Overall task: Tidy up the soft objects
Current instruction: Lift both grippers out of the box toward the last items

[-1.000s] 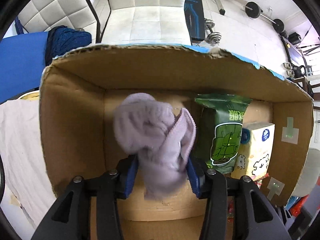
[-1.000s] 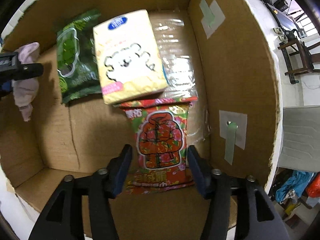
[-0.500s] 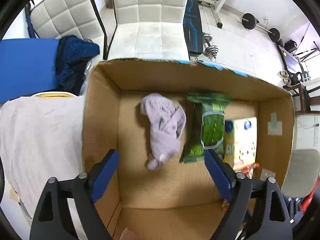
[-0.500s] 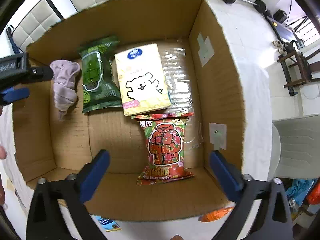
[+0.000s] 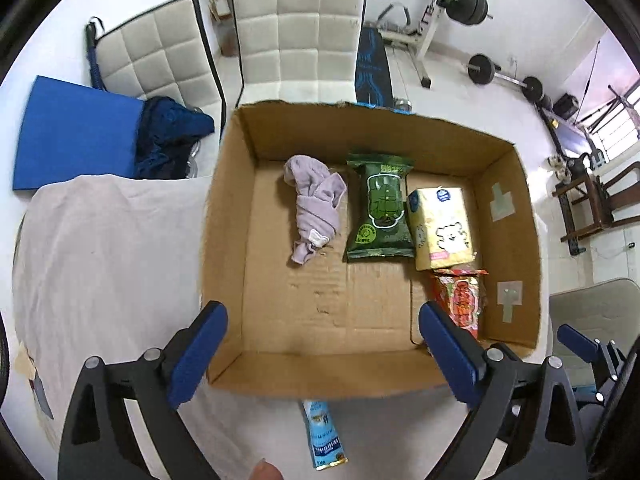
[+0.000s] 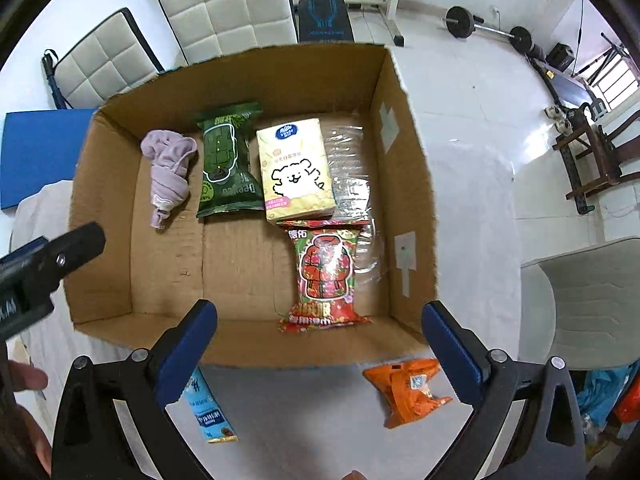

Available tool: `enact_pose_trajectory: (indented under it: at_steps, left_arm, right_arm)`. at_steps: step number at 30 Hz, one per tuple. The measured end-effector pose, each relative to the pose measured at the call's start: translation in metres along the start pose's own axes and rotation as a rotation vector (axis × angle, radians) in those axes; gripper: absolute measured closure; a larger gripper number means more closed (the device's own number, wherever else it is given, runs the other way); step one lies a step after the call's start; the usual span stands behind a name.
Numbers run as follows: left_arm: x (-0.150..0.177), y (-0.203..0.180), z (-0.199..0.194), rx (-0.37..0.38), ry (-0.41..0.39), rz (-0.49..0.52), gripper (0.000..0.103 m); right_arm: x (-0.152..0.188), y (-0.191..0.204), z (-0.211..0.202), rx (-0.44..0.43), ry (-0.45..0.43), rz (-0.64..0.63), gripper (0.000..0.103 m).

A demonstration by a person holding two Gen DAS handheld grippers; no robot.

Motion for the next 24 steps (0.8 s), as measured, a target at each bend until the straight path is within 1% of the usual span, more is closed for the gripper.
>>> enact_pose_trajectory:
  at_steps: [8, 13, 20, 22, 24]
  left_arm:
    - [0.024, -0.011, -0.053, -0.031, -0.098, 0.015, 0.005]
    - [0.040, -0.020, -0.076, -0.023, -0.128, 0.009, 0.005]
    - [0.051, -0.027, -0.105, -0.027, -0.182, -0.002, 0.005]
    - [0.052, -0.028, -0.107, -0.020, -0.185, -0.008, 0.005]
    - [0.053, -0.026, -0.105, -0.029, -0.187, -0.017, 0.005]
  right_arm:
    - [0.021, -0.011, -0.049, -0.017, -0.091, -0.033, 0.000]
    - [0.034, -0.017, -0.085, -0.047, -0.152, -0.039, 0.000]
    - [0.046, -0.026, -0.119, -0.070, -0.197, -0.040, 0.000]
    - [0.049, -0.027, -0.123, -0.080, -0.194, -0.038, 0.000]
    - [0.052, -0.032, -0.123, -0.084, -0.193, -0.033, 0.000]
Point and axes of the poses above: each gripper's, at about its wrist camera, not at the fingertips, and z roughly the way its jaws point, y to its left, x to its underside, the point moved 10 cm from there along z, roughly the way its jaws point, and after that the axes turned 8 degrees about z, right-handed, at the moved point
